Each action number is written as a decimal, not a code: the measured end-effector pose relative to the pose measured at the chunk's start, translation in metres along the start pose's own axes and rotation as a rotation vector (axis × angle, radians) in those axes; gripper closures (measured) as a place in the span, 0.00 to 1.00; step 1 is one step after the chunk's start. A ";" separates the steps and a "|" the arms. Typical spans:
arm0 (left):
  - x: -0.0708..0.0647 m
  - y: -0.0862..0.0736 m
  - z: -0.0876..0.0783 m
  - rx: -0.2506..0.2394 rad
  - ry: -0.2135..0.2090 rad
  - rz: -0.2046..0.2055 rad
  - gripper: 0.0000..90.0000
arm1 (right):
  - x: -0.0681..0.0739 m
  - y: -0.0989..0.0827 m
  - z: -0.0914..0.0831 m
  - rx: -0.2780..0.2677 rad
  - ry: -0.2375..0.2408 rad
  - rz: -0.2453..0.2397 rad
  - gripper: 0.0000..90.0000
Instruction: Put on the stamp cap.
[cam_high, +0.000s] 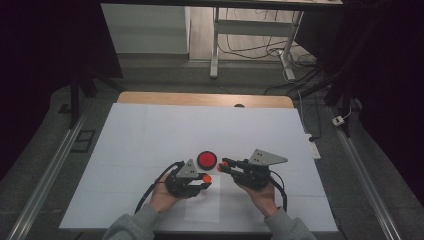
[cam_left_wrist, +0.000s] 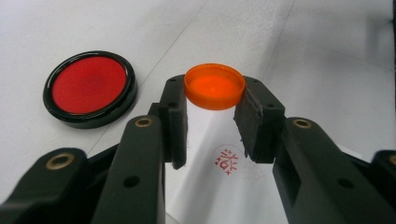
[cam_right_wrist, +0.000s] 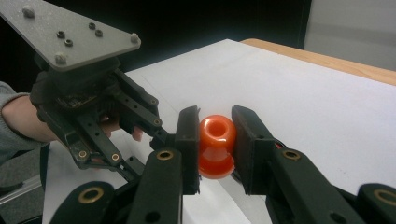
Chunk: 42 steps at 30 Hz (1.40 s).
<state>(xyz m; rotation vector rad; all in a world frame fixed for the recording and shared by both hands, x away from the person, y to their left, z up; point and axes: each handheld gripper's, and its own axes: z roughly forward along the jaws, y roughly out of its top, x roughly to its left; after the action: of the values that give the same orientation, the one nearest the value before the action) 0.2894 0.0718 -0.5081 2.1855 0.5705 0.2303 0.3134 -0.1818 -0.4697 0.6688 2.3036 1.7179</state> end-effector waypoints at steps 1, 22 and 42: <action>0.000 0.000 0.001 0.002 0.001 0.001 0.72 | 0.000 0.000 0.000 0.001 0.001 0.001 0.80; -0.001 0.001 0.002 -0.004 -0.002 0.002 0.72 | 0.006 -0.006 0.011 0.036 0.036 -0.001 0.80; -0.004 0.004 -0.001 -0.024 -0.005 0.018 0.72 | 0.012 -0.008 0.018 0.058 0.063 -0.002 0.80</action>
<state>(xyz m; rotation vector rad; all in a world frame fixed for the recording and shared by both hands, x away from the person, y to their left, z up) 0.2869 0.0682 -0.5043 2.1686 0.5432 0.2404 0.3081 -0.1628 -0.4812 0.6307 2.4035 1.7011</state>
